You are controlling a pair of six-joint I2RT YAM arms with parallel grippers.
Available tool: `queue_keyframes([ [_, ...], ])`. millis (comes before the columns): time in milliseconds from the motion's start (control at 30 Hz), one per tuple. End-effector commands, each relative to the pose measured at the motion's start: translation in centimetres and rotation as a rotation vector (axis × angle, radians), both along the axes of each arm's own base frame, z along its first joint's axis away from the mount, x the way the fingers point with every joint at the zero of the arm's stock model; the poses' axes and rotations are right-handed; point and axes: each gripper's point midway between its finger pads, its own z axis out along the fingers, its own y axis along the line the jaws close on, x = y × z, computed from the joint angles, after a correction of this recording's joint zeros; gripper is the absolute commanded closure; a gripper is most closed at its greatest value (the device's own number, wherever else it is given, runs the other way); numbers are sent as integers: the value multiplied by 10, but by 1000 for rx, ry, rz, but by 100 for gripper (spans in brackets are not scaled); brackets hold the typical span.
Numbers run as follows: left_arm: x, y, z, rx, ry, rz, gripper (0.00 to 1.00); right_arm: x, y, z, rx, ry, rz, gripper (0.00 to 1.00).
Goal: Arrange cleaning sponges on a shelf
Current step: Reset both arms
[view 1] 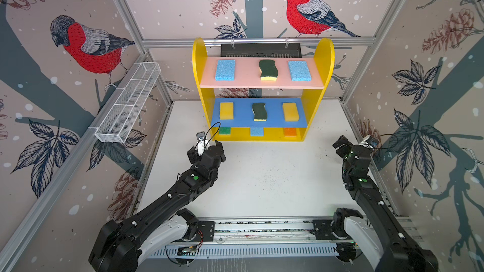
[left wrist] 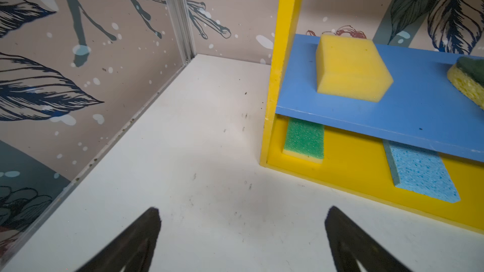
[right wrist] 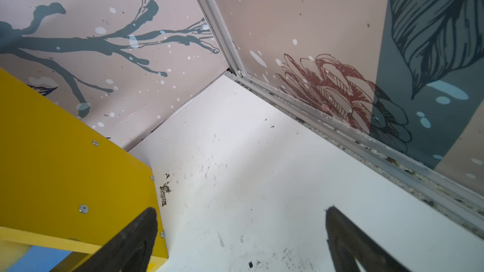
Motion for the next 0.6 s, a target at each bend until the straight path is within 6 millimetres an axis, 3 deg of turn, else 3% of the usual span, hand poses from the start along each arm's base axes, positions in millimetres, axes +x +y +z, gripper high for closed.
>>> queue_keyframes([
  [0, 6, 20, 23, 42, -109, 65, 2, 12, -1, 15, 16, -83, 44, 0],
  [167, 5, 49, 27, 77, -144, 173, 2, 19, -16, 10, 25, -68, 14, 0],
  [400, 8, 59, 17, 207, -199, 188, 2, 25, -33, -12, 39, -29, -25, 0],
  [567, 19, 71, 11, 209, -227, 221, 2, 21, -43, -18, -11, -62, -67, 0],
])
